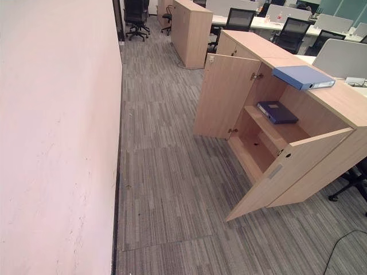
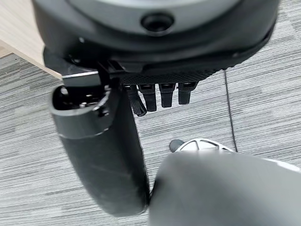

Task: Put the empty folder in the office cabinet

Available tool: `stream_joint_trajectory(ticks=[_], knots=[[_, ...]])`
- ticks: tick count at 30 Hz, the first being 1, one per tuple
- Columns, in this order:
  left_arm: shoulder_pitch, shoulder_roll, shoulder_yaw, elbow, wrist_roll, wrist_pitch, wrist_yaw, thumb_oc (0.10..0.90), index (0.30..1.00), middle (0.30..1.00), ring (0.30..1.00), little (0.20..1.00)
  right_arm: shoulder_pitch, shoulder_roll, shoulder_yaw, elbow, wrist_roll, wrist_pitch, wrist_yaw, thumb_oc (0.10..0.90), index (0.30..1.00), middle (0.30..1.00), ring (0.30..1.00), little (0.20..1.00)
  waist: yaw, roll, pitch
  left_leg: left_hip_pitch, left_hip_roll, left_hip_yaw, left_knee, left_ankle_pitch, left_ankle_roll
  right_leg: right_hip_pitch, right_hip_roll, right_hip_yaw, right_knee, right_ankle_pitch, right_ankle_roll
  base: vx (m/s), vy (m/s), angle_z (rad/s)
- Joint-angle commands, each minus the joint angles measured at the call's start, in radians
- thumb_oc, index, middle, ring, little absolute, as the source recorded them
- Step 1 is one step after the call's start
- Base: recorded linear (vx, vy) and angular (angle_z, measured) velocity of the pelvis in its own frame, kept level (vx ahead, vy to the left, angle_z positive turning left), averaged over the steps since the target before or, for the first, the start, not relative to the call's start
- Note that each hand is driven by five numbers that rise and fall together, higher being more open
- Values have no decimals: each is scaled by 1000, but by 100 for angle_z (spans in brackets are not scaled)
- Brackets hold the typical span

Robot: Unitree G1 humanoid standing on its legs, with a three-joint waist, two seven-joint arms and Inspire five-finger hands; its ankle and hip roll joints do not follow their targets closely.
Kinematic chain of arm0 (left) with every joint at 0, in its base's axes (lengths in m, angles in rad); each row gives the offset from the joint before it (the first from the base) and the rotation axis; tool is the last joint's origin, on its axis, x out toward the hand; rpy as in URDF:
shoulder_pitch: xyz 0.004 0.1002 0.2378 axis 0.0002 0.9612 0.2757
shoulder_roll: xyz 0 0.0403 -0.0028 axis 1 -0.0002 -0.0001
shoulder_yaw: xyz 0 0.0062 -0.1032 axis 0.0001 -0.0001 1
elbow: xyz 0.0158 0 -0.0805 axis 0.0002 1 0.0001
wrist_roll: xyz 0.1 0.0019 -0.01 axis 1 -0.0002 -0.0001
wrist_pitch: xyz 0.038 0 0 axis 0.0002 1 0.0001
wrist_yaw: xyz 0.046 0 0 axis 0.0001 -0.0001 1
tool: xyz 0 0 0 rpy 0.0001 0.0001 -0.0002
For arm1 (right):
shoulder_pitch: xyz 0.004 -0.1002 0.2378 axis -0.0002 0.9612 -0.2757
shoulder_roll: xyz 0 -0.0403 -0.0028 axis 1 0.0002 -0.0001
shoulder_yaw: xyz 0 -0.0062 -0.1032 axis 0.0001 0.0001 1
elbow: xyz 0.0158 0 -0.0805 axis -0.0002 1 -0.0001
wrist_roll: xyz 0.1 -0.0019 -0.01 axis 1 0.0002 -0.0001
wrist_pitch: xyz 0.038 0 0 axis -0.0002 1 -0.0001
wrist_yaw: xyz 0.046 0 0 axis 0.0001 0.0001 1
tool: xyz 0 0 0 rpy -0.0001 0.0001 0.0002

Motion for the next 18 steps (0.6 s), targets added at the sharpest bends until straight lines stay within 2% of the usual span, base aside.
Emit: stream_joint_trajectory(ticks=[1, 15, 18], knots=[[-27, 7, 3, 49, -24, -4, -35, 800, 900, 900, 900, 900, -55, -14, 30, 59, -14, 9, 10, 800, 900, 900, 900, 900, 13, -5, 11, 33, 28, 26, -64, 13, -72, 24, -10, -31, -118, 116, 54, 0, 0, 0], [-27, -12, 0, 134, -7, 16, -79, 800, 900, 900, 900, 900, -53, -20, 42, 45, -30, 17, 30, 800, 900, 900, 900, 900, -1, 16, 3, 41, 30, 23, -64, 12, -74, 33, -7, -27, -119, 111, 48, 0, 0, 0], [-25, -19, 8, 129, -43, 19, -86, 800, 900, 900, 900, 900, -50, -22, 42, 40, -28, 19, 31, 800, 900, 900, 900, 900, -3, 19, 3, 42, 29, 20, -64, 11, -74, 36, -8, -30, -119, 111, 47, 0, 0, 0]])
